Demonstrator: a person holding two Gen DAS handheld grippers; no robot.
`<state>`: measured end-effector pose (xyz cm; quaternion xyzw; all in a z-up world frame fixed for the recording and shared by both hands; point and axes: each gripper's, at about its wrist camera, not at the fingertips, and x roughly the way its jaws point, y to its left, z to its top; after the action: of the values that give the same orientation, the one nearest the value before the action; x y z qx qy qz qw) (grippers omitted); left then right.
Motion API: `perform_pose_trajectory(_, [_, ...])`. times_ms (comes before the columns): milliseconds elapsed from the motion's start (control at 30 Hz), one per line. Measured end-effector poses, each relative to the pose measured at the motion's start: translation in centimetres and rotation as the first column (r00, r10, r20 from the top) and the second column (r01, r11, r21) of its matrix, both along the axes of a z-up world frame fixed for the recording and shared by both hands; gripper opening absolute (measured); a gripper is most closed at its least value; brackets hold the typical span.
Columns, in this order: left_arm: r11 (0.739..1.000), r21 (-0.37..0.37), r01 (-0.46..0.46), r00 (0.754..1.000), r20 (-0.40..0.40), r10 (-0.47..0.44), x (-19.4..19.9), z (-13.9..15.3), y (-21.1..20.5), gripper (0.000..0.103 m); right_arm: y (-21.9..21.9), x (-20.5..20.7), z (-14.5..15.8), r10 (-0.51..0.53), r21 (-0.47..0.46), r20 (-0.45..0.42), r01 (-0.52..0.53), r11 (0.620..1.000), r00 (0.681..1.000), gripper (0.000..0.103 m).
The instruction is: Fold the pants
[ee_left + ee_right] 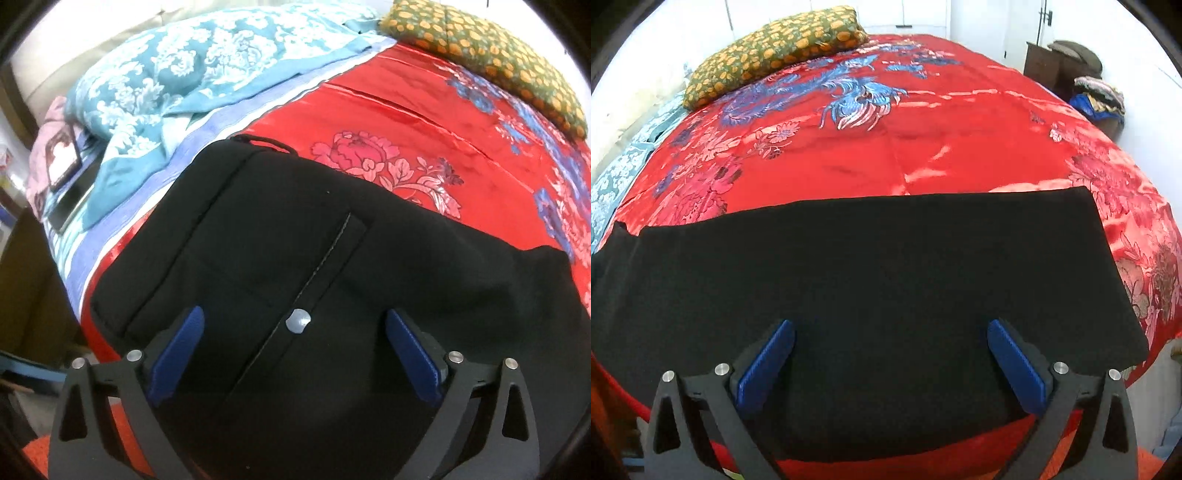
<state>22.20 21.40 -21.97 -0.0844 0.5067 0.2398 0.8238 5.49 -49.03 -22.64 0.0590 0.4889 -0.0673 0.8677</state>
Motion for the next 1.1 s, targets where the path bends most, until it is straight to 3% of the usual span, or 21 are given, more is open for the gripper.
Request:
perform_pose_trajectory(133, [1.0,0.015,-0.012,1.0,0.004,0.012,-0.2,0.6,-0.6,0.099,0.3,-0.3,0.0,0.006,-0.007,0.021,-0.006,1.0,1.0,0.103])
perform_pose_trajectory(233, [0.999,0.02,0.037,0.998,0.051,-0.038,-1.3,2.6,-2.7,0.097,-0.5,-0.1,1.2,-0.022,0.021,0.053,0.021,1.0,0.998,0.103])
perform_pose_trajectory(300, [0.993,0.04,0.114,0.988,0.096,-0.117,-2.2,4.2,-5.3,0.097,-2.9,-1.2,3.6,-0.103,0.074,0.17,0.092,0.993,0.98,0.103])
perform_pose_trajectory(367, [0.974,0.047,0.224,0.966,0.126,-0.228,-3.0,5.6,-8.5,0.097,-7.3,-3.1,6.1,-0.237,0.168,0.292,0.194,0.966,0.927,0.103])
perform_pose_trajectory(467, [0.936,0.033,0.351,0.925,0.143,-0.352,-3.9,6.7,-12.8,0.098,-13.6,-3.8,7.5,-0.347,0.231,0.316,0.283,0.931,0.883,0.103])
perform_pose_trajectory(533, [0.9,-0.007,0.435,0.89,0.153,-0.429,-5.1,6.9,-16.1,0.097,-17.8,-3.3,7.3,-0.356,0.284,0.263,0.281,0.917,0.897,0.102])
perform_pose_trajectory(633, [0.803,-0.056,0.593,0.8,0.151,-0.58,-7.0,6.8,-21.5,0.097,-21.1,-1.7,5.5,-0.25,0.419,0.136,0.173,0.891,0.959,0.088])
perform_pose_trajectory(667, [0.764,-0.046,0.643,0.762,0.142,-0.632,-7.7,6.7,-23.4,0.097,-21.2,-1.0,4.8,-0.184,0.442,0.089,0.127,0.888,0.979,0.085])
perform_pose_trajectory(700, [0.71,-0.023,0.704,0.706,0.128,-0.696,-8.7,6.7,-25.8,0.097,-20.8,-0.3,4.1,-0.113,0.451,0.053,0.077,0.889,0.992,0.08])
perform_pose_trajectory(800, [0.583,0.048,0.811,0.579,0.075,-0.812,-10.7,6.3,-30.5,0.097,-18.4,1.3,2.2,0.06,0.451,-0.017,-0.046,0.891,0.998,0.068])
perform_pose_trajectory(867, [0.532,0.061,0.845,0.53,0.05,-0.847,-11.6,5.9,-32.3,0.097,-17.5,2.2,1.3,0.1,0.393,-0.039,-0.077,0.916,0.994,0.068])
perform_pose_trajectory(933, [0.512,0.049,0.857,0.511,0.041,-0.859,-12.1,5.7,-33.1,0.097,-17.5,3.0,0.7,0.108,0.359,-0.043,-0.085,0.93,0.993,0.068])
perform_pose_trajectory(1000, [0.501,0.042,0.864,0.5,0.031,-0.865,-12.2,5.4,-33.2,0.097,-18.0,3.6,-0.5,0.118,0.388,-0.054,-0.088,0.917,0.992,0.068])
perform_pose_trajectory(1100, [0.512,0.045,0.858,0.512,0.011,-0.859,-12.3,5.0,-33.0,0.097,-18.6,4.3,-1.0,0.14,0.441,-0.037,-0.109,0.891,0.99,0.067])
